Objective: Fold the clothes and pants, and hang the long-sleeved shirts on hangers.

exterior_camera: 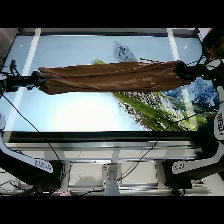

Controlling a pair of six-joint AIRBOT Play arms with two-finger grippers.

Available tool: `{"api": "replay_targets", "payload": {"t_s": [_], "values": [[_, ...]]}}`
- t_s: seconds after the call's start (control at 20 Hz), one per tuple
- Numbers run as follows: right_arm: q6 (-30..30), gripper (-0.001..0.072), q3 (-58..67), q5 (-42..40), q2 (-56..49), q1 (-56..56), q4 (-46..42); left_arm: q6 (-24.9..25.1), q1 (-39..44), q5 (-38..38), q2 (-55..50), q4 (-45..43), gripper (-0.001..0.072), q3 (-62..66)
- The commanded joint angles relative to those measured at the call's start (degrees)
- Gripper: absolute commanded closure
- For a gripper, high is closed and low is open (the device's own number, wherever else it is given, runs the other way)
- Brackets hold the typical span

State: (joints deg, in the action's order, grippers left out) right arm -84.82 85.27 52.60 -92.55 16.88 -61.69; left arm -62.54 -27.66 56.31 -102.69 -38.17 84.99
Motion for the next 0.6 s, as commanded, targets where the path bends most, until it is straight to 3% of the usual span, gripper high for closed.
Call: {"api": "replay_targets", "payload": {"t_s": [0.0,0.15,0.25,0.55], "values": [[2.1,0.0586,0.0,3.1,6.1,-1.0,1.0,0.3,0.0,0.6,8.2,-0.2,0.0695,0.1],[2.1,0.0602,0.0,2.7,10.3,-4.6,5.6,0.5,-0.1,2.8,14.7,-0.4,0.0694,0.1],[2.0,0.0679,0.0,0.0,10.6,-9.3,7.8,0.5,0.0,4.2,17.9,-0.3,0.0694,0.1],[-1.3,0.0682,0.0,-20.8,3.3,-32.6,7.6,0.4,0.2,8.3,23.6,-0.3,0.0694,0.1]]}}
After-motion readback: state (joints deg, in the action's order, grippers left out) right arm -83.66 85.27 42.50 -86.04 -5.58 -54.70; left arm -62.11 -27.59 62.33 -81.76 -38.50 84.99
